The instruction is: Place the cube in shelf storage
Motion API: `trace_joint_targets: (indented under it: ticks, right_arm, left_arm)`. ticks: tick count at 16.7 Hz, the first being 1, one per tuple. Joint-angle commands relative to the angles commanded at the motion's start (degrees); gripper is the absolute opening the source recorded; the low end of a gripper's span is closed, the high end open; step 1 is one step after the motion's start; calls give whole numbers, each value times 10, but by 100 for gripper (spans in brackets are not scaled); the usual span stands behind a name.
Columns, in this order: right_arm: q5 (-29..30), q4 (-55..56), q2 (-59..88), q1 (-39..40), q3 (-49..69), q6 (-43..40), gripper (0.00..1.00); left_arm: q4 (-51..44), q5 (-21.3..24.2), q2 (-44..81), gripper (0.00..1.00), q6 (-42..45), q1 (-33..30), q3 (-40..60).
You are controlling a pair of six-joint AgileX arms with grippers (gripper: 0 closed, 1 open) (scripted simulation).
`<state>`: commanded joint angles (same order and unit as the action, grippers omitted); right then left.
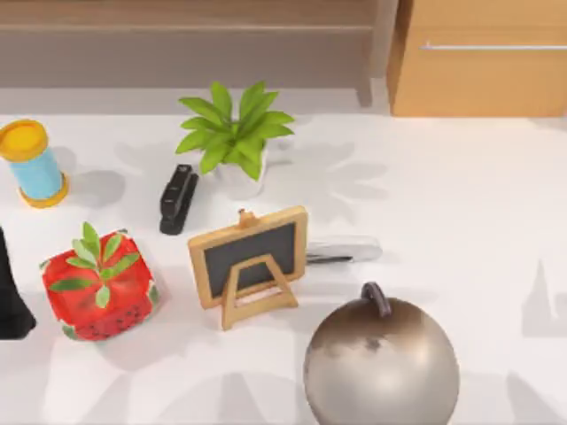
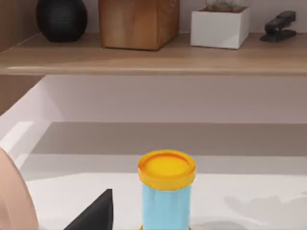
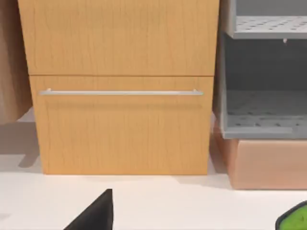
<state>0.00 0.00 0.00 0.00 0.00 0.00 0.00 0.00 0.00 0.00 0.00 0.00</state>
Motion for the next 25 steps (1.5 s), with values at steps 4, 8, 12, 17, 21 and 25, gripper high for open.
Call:
trace_joint_targets:
  ticks: [4, 8, 12, 17, 21, 25]
  right_arm:
    - [0, 5, 14, 3, 6, -9, 100]
    - [-6, 32, 109, 26, 41, -76, 100]
    - [-12, 84, 271, 62, 101, -187, 100]
    - [-13, 175, 516, 109, 194, -355, 100]
    - [-5, 269, 718, 137, 274, -494, 100]
    - [14, 379, 904, 149, 352, -622, 100]
  left_arm:
    - [0, 0, 0, 100, 0, 0, 0]
    - [0, 0, 0, 100, 0, 0, 0]
    - [0, 0, 0, 100, 0, 0, 0]
    - [0, 0, 0, 100, 0, 0, 0]
    - [0, 0, 0, 100, 0, 0, 0]
    - [0, 0, 0, 100, 0, 0, 0]
